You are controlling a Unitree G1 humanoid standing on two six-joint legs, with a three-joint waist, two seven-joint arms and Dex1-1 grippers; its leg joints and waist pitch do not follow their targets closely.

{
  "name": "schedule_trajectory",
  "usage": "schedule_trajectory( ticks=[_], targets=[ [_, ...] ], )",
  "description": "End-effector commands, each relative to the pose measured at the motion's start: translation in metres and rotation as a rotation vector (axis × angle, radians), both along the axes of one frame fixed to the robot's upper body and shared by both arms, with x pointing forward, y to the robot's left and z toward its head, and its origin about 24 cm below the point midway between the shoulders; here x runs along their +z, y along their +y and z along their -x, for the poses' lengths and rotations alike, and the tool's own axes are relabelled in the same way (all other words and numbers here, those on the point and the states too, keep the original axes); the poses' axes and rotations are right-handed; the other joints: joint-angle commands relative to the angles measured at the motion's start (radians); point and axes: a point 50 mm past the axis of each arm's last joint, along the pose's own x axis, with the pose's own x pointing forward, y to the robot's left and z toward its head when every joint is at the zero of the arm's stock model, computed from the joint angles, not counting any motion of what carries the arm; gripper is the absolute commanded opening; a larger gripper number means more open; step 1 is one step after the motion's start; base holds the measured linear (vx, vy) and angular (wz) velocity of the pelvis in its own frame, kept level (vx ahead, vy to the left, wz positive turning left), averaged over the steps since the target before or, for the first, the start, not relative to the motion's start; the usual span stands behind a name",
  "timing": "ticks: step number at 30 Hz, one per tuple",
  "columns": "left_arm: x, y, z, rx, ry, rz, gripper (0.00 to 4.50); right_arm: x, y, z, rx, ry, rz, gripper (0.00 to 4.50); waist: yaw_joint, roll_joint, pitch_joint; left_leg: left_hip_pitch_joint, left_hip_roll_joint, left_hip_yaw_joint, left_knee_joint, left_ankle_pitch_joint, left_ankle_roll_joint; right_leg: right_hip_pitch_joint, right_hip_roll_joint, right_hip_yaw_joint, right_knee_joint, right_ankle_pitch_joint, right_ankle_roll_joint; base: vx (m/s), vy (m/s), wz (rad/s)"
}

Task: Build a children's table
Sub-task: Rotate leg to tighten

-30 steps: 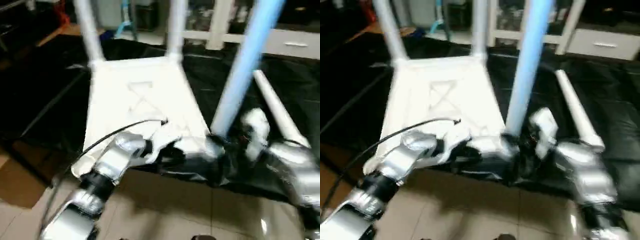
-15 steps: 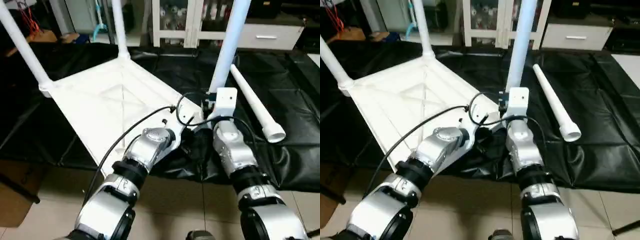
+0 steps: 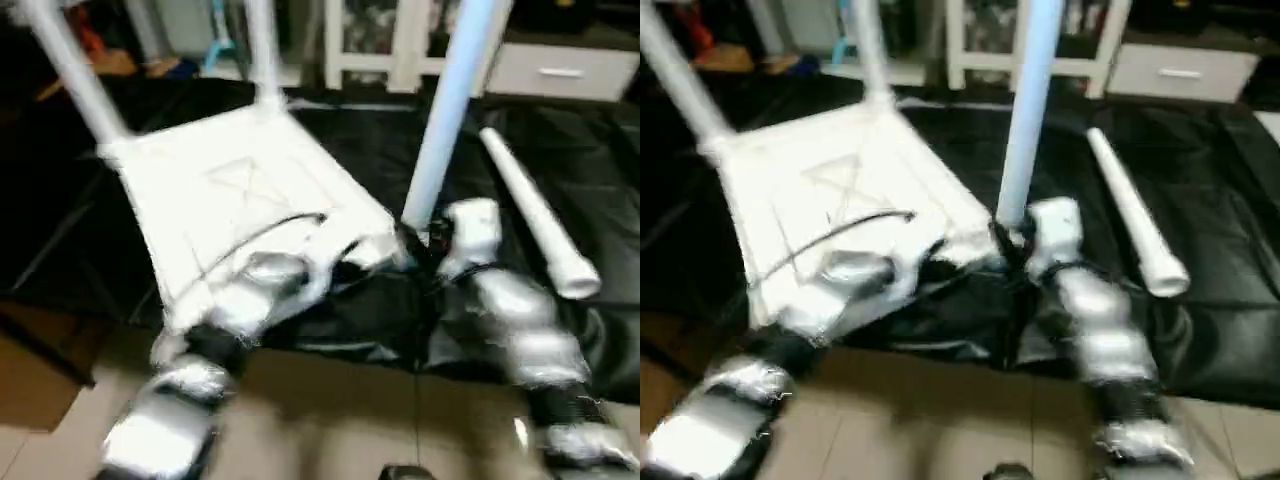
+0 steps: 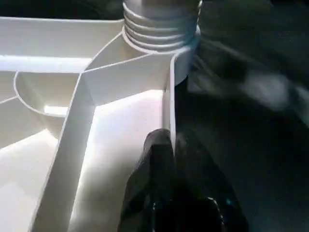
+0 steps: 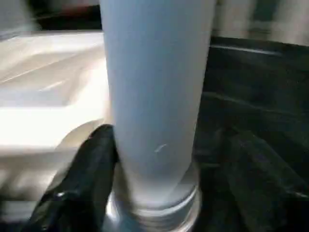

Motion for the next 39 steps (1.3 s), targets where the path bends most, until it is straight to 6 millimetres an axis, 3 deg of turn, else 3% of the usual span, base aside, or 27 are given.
schedule_trajectory(
  ticks=[1,4,7,9,13,20,30,33,35,37,39],
  targets=[
    [0.022,-0.011,0.015,-0.260,-0.045,0.100,0.00,0.018,-0.012,0.006,0.102,-0.031,-0.019,3.58,0.013,-0.014,-0.073,0.030,0.069,-0.030,-0.085,-0.133,0.210,0.049,-0.025,0.019,-0.043,-0.168,-0.231,0.000,0.000,0.00],
    [0.016,-0.002,0.028,-0.361,0.025,0.079,0.00,0.022,-0.027,0.017,0.176,-0.001,-0.037,3.58,0.037,-0.013,-0.067,0.041,0.076,-0.025,-0.096,-0.164,0.157,0.040,-0.017,0.025,-0.041,-0.169,-0.235,0.000,0.000,0.00],
    [0.016,-0.001,0.035,-0.402,0.056,0.104,0.00,0.023,-0.038,0.031,0.274,0.006,-0.011,3.58,0.071,-0.020,-0.063,0.057,0.074,-0.011,-0.103,-0.233,0.087,0.028,-0.017,0.036,-0.047,-0.220,-0.216,0.000,0.000,0.00],
    [0.018,-0.002,0.037,-0.415,0.057,0.123,0.00,0.023,-0.039,0.037,0.342,0.037,-0.022,3.58,0.077,-0.025,-0.064,0.052,0.071,-0.008,-0.106,-0.237,0.065,0.029,-0.017,0.044,-0.047,-0.244,-0.200,0.000,0.000,0.00],
    [0.021,-0.004,0.038,-0.431,0.057,0.134,0.00,0.019,-0.039,0.044,0.456,0.078,0.011,3.34,0.084,-0.024,-0.065,0.051,0.070,-0.005,-0.106,-0.236,0.062,0.027,-0.018,0.050,-0.049,-0.251,-0.188,0.000,0.000,0.00],
    [0.023,-0.004,0.038,-0.442,0.053,0.124,0.00,0.019,-0.037,0.043,0.505,0.125,-0.032,2.86,0.086,-0.026,-0.066,0.043,0.068,-0.008,-0.104,-0.225,0.067,0.030,-0.022,0.050,-0.054,-0.291,-0.172,0.000,0.000,0.00],
    [0.021,-0.003,0.039,-0.436,0.060,0.114,0.00,0.019,-0.046,0.038,0.431,0.117,-0.029,2.16,0.086,-0.025,-0.072,0.039,0.067,-0.008,-0.097,-0.164,0.090,0.035,-0.021,0.047,-0.044,-0.228,-0.192,0.000,0.000,0.00],
    [0.019,-0.003,0.037,-0.416,0.048,0.094,0.00,0.014,-0.050,0.031,0.322,0.107,0.006,2.08,0.080,-0.025,-0.071,0.037,0.066,-0.008,-0.098,-0.179,0.084,0.034,-0.021,0.046,-0.047,-0.253,-0.188,0.000,0.000,0.00],
    [0.012,-0.008,0.026,-0.298,-0.004,0.008,0.00,0.001,-0.051,0.019,0.093,0.108,0.067,2.00,0.072,-0.024,-0.067,0.037,0.066,-0.009,-0.101,-0.203,0.069,0.029,-0.018,0.046,-0.053,-0.293,-0.176,0.000,0.000,0.00],
    [0.009,-0.016,0.014,-0.162,-0.043,-0.023,0.00,-0.009,-0.048,0.010,-0.072,0.105,0.106,1.96,0.053,-0.024,-0.070,0.030,0.059,-0.014,-0.102,-0.221,0.019,0.033,-0.016,0.042,-0.052,-0.324,-0.157,0.000,0.000,0.00],
    [0.009,-0.020,0.011,-0.116,-0.045,-0.016,0.00,-0.012,-0.046,0.006,-0.142,0.102,0.120,1.95,0.046,-0.026,-0.073,0.030,0.058,-0.017,-0.103,-0.233,0.009,0.036,-0.016,0.040,-0.054,-0.319,-0.151,0.000,0.000,0.00]
  ],
)
